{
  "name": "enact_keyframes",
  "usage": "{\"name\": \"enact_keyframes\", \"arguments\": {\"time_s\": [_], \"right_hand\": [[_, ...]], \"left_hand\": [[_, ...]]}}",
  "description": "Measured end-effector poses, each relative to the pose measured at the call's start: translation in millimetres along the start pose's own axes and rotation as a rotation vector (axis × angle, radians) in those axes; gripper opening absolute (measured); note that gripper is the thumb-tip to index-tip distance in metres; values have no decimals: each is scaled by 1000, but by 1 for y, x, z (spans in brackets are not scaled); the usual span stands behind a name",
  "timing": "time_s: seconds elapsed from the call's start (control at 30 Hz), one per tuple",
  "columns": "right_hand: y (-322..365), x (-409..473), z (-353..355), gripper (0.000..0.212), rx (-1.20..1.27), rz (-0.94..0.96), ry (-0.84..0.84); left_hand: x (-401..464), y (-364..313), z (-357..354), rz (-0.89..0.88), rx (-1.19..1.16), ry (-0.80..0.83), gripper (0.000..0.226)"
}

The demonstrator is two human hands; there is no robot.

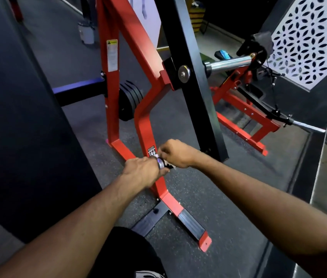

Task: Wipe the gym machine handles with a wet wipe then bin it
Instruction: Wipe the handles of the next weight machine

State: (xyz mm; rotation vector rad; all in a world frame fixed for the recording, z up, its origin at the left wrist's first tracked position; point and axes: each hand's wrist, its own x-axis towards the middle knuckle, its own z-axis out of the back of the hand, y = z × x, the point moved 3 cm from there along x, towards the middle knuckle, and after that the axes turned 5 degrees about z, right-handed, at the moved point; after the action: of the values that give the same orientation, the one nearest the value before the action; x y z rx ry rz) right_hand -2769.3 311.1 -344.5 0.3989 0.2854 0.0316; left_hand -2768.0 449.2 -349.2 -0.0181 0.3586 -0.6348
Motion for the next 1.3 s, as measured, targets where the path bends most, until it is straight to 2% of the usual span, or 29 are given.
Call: {"name": "enact_keyframes", "arguments": {"time_s": [0.1, 0.2, 0.3, 0.43, 0.53, 0.6, 0.67, 0.73, 0.8, 0.93, 1.07, 1.13, 1.23, 1.3], "right_hand": [[-17, -33, -6, 22, 360, 21, -194], [-38, -73, -19, 15, 651, -55, -490], [-74, -99, -44, 13, 894, -272, -810], [-102, -108, -85, 22, 1070, -601, -1136], [-117, -97, -121, 25, 1264, -745, -1254], [-134, -74, -147, 31, 1398, -759, -1344], [-138, -48, -157, 24, 1522, -763, -1428], [-117, -36, -140, 11, 1658, -727, -1506], [-102, -27, -129, 9, 1781, -684, -1571], [-87, -27, -124, 2, 1672, -712, -1637], [-81, -35, -130, 26, 1400, -622, -1495], [-80, -41, -130, 31, 1258, -610, -1443], [-87, -43, -126, 17, 1164, -689, -1496], [-93, -40, -125, 6, 1226, -751, -1540]], "left_hand": [[-3, -2, 1, 10, -5, -10, 57], [1, -1, 1, 13, 1, 28, 58], [14, -2, 6, -4, -31, 58, 64], [42, -38, 13, -152, -97, -65, 72], [56, -57, 0, -151, -42, -34, 59], [60, -57, -8, -112, -13, -123, 47], [59, -59, -7, -109, 29, -237, 42], [58, -61, -8, -115, 38, -235, 40], [58, -63, -8, -109, 54, -211, 39], [61, -62, -7, -86, 69, -199, 38], [63, -60, -10, -79, 60, -207, 41], [64, -60, -11, -82, 45, -209, 42], [66, -57, -13, -80, 43, -203, 43], [68, -56, -15, -83, 34, -195, 44]]}}
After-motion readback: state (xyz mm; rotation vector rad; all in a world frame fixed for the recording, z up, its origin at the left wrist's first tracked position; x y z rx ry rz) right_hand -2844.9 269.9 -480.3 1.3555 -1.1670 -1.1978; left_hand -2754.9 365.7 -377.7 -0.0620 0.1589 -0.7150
